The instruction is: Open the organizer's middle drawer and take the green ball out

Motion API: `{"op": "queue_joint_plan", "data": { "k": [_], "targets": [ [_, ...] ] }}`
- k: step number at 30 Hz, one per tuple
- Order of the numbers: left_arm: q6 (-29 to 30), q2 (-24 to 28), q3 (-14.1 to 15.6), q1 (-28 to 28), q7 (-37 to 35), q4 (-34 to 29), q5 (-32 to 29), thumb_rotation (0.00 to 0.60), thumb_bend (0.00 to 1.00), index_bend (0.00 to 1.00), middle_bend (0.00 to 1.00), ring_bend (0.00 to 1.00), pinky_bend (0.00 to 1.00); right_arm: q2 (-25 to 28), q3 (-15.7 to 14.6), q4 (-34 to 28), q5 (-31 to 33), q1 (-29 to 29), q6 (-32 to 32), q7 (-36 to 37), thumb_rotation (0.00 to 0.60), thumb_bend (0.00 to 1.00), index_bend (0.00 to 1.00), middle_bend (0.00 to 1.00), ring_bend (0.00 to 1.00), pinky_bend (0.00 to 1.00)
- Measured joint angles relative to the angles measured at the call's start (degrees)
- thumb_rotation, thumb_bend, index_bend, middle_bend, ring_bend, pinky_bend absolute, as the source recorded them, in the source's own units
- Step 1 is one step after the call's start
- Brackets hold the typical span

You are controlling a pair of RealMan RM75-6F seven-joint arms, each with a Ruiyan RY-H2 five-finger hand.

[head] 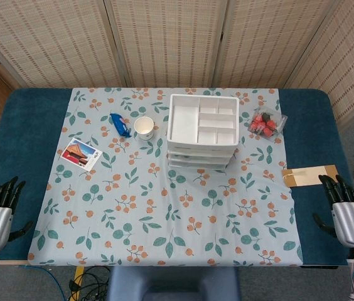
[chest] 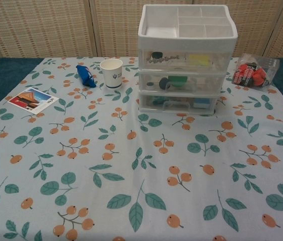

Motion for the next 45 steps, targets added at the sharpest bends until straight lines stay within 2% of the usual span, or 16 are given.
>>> {"op": "queue_joint_plan", "data": {
  "k": [21, 24, 28, 32, 38, 45],
  "targets": [
    [0.2, 0.6, 0.3, -0.4, -0.7, -0.4, 1.3, 0.600, 0.20, 0.04, 0.02, 0.06, 0.09, -0.3, -0.4, -1.1, -0.8, -0.4, 0.5, 2.5, 0.600, 0.30, 0.00, 0.12, 0.05, 0.15],
    [-0.4, 0.7, 0.3, -0.7, -1.0, -0.3, 1.2, 0.600, 0.20, 0.04, 0.02, 0.06, 0.09, -0.2, -0.1, -1.6, -1.2, 0.4, -0.3, 3.9, 0.600, 0.30, 0.00, 0.19, 0.11, 0.24],
    [-0.7, 0.8, 0.4, -1.1, -1.2, -0.4, 1.6, 0.600, 0.20, 0.04, 0.02, 0.06, 0.09, -0.1, 1.0, -2.7, -1.6, 3.0, -2.7, 5.9, 0.600, 0.30, 0.00, 0.29, 0.30, 0.46],
    [-0.5, 1.0, 0.4, -1.0, -1.5, -0.5, 1.7, 0.600, 0.20, 0.04, 0.02, 0.06, 0.09, 0.1, 2.0, -5.2, -1.2, 5.8, -6.3, 8.1, 0.600, 0.30, 0.00, 0.36, 0.43, 0.63],
    [-0.6, 1.0, 0.6, -1.0, -1.7, -0.2, 1.7, 0.600, 0.20, 0.04, 0.02, 0.06, 0.09, 0.1, 2.9, -8.2, 0.6, 9.3, -12.0, 9.1, 0.600, 0.30, 0.02, 0.43, 0.54, 0.74],
    [-1.0, 1.0, 0.5, -1.4, -1.7, -0.1, 1.7, 0.600, 0.20, 0.04, 0.02, 0.06, 0.09, -0.7, 4.0, -11.3, 5.4, 12.1, -17.8, 11.7, 0.600, 0.35, 0.04, 0.57, 0.69, 0.86]
  ]
}}
